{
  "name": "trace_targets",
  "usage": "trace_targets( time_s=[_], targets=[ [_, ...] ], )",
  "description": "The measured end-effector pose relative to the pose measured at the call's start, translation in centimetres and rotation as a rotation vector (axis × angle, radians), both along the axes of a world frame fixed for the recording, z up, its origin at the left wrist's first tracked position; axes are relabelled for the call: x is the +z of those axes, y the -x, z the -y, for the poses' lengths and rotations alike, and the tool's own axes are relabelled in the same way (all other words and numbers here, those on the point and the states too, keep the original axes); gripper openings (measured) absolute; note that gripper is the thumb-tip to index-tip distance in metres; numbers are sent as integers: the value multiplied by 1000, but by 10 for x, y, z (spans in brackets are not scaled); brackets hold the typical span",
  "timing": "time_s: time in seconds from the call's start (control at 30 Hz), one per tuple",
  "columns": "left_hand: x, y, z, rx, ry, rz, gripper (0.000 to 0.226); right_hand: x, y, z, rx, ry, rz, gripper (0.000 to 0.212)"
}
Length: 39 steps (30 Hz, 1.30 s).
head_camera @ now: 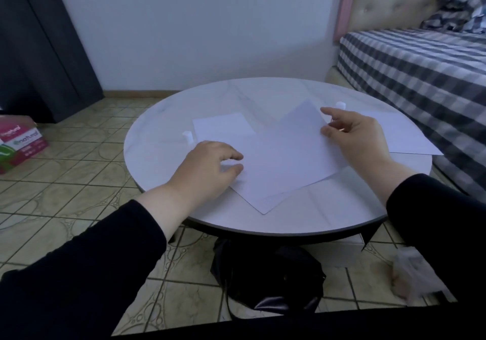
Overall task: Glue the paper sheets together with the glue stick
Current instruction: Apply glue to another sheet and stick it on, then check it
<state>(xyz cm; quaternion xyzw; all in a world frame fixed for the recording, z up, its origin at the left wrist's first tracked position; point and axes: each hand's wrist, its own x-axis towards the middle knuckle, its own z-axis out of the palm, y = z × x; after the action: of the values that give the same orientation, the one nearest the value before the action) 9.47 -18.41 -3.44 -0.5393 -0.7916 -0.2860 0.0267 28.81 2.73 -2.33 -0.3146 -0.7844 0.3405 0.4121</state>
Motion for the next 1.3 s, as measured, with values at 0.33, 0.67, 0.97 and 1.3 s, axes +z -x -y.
trace_targets(
  time_s=[0.33,0.67,0.97,1.3],
  targets=[
    [-7,-9,-15,107,379,28,83,0,23,-26,32,-3,142,27],
    [-22,-11,-12,39,534,-105,78,-3,24,-17,71,-69,345,36],
    [-4,29,-11,-49,545,49,94,-1,2,-7,49,-51,500,40],
    [2,53,-13,-200,461,123,55,-12,-12,-3,55,15,476,43]
  ],
)
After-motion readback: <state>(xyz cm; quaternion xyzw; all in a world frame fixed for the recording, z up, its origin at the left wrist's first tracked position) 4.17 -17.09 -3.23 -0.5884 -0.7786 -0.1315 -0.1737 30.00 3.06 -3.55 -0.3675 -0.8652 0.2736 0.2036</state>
